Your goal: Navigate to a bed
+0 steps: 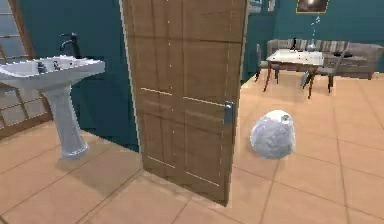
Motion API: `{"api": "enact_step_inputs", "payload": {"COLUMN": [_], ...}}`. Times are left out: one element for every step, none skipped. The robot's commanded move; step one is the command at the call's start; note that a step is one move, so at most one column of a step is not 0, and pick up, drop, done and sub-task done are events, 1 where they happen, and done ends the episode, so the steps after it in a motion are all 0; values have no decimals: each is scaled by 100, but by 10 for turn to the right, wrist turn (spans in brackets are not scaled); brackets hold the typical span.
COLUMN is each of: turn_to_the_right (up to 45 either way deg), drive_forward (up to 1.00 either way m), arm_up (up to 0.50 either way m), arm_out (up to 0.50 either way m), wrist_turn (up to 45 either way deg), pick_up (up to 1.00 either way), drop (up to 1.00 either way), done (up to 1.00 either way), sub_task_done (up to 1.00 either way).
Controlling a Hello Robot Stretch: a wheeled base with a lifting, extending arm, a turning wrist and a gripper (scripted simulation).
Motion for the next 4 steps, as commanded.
{"api": "enact_step_inputs", "payload": {"turn_to_the_right": [-450,-90,0,-90], "drive_forward": [0,0,25,0], "arm_up": [0,0,0,0], "arm_out": [0,0,0,0], "wrist_turn": [0,0,0,0], "pick_up": [0,0,0,0], "drop": [0,0,0,0], "done": [0,0,0,0], "sub_task_done": [0,0,0,0]}}
